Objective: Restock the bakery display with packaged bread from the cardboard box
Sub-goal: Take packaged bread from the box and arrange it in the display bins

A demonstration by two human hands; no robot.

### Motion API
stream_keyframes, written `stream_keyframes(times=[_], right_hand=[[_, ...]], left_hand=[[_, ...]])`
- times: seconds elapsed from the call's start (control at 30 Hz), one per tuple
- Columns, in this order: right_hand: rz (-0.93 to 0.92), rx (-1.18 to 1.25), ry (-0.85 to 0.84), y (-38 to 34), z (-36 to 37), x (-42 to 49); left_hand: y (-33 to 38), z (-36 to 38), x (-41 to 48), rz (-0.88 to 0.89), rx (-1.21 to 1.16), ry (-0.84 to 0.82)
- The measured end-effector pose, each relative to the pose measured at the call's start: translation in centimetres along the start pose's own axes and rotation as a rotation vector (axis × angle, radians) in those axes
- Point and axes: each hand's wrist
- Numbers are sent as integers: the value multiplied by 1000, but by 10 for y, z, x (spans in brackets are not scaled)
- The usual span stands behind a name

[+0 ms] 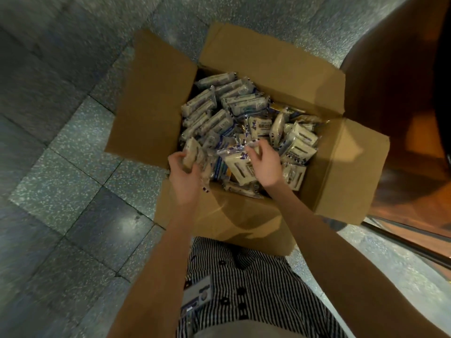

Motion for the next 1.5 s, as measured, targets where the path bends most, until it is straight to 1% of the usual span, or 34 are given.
stream_keyframes(times=[0.13, 0.23, 0.4, 0.53, 0.63, 0.7, 0.77, 0.87, 0.93, 1.1, 1.2, 1.27, 1.4, 1.5], right_hand=[[-38, 167, 112, -15, -19, -30], [-92, 232, 160, -25, -37, -51], [-104, 333, 87, -33, -63, -90], [-212, 358, 61, -37, -70, -127], [-321, 379, -54, -42, -67, -156], [-400, 327, -122, -48, -58, -172], [-440, 279, -199, -55, -48, -188], [-484, 224, -374, -71, -26, -222], [-534, 151, -493, -80, -8, -248], [-668, -82, -807, -89, 34, -336], [-801, -120, -923, -79, 54, -399], [-871, -116, -970, -66, 64, -445], [-953, -91, -1063, -28, 80, -543], [-981, -128, -1187, 2, 91, -610]], left_hand=[[9, -6, -32, 14, -87, 79], [19, -14, -65, 84, -157, 117], [19, -33, -127, 146, -253, 307], [1, -58, -181, 133, -355, 433], [-15, -76, -220, 120, -392, 475], [-25, -87, -246, 101, -422, 536], [-37, -98, -272, 90, -435, 605], [-56, -123, -315, 93, -477, 705], [-70, -140, -342, 79, -499, 809], [-112, -179, -426, 1, -571, 1168], [-141, -191, -496, -32, -674, 1319], [-167, -194, -547, -25, -762, 1348], [-225, -194, -652, -82, -946, 1396], [-259, -188, -722, -17, -1125, 1433]])
Point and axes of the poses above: each hand's wrist, its own x-axis towards the middle knuckle, its own z-axis out of the palm, y = z × x, and after that the axes turned 7 degrees about -x, right-handed
